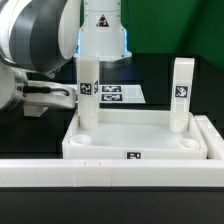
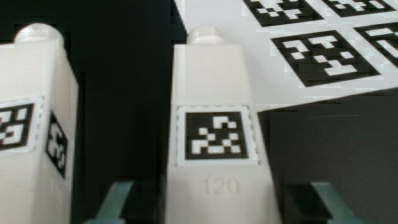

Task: Assemble desk

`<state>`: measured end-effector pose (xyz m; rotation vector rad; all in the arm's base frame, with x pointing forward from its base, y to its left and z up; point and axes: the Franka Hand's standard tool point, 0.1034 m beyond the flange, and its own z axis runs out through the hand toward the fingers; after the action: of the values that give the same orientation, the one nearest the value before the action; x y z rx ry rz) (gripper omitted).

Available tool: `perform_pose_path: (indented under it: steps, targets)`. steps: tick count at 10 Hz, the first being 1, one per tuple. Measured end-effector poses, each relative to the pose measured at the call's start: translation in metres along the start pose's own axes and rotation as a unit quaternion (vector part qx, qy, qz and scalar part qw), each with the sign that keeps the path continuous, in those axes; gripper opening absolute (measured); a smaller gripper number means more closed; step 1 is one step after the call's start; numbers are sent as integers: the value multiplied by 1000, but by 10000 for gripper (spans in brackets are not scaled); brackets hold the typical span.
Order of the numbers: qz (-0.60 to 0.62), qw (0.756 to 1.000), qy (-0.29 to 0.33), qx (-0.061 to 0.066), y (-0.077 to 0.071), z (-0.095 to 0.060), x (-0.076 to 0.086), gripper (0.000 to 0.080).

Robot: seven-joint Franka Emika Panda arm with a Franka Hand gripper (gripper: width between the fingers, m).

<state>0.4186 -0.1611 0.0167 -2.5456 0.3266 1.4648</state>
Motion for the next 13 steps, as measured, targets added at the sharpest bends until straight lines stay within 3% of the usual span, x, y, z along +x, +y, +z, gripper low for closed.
perform_pose_path:
  steps: [4, 8, 10, 13]
  targets:
    - [-16, 1000, -10, 16, -8, -27, -35, 291]
    - [-16, 1000, 25, 11, -6, -33, -27, 291]
    - [-25, 995, 101, 4, -2, -48, -22, 291]
    - [-30, 982, 188, 1, -8, -83, -32, 291]
